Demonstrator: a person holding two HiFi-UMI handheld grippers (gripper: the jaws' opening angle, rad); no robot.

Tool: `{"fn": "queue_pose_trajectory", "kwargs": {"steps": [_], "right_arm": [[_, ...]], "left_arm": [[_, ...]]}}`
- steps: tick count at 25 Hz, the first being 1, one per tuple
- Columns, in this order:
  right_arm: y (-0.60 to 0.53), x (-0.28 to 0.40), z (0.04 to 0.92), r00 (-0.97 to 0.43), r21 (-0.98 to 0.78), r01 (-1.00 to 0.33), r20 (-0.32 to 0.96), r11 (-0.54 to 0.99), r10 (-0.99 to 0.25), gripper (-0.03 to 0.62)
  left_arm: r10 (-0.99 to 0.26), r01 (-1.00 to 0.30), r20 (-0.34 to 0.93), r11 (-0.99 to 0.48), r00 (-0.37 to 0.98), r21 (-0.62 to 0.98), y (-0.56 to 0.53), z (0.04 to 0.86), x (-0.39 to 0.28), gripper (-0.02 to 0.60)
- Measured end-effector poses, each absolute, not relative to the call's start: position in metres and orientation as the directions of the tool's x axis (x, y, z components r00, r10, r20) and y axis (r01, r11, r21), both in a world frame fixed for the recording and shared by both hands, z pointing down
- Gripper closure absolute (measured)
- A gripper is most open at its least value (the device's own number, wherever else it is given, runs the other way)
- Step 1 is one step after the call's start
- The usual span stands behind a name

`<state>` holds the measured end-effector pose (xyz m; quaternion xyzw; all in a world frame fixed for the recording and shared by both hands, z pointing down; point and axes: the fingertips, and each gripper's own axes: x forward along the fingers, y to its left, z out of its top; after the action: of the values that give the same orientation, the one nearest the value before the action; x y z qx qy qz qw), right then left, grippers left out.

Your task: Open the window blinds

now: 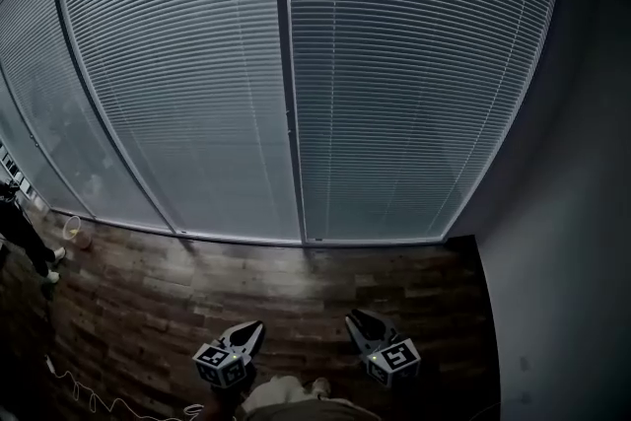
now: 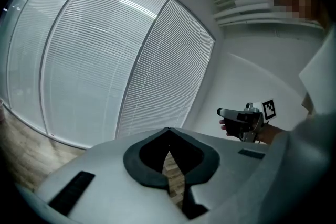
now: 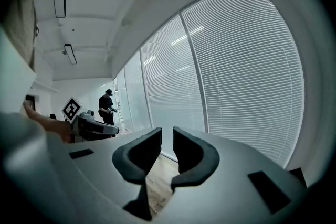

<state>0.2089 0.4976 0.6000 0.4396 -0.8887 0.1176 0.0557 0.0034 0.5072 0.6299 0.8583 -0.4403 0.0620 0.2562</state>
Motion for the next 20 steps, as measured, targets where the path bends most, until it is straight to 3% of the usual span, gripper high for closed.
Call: {"fn": "queue_pose_trajectory", "kwargs": {"steps": [20], "right_arm": [[0.439, 0.152, 0.580, -0.619, -0.146, -0.785, 0.198, 0.601, -0.760, 0.534]], "left_arm": [[-0.735, -0.791, 0.312, -0.496, 0.602, 0.358, 0.452, 0.625, -0.049, 0.568]]}}
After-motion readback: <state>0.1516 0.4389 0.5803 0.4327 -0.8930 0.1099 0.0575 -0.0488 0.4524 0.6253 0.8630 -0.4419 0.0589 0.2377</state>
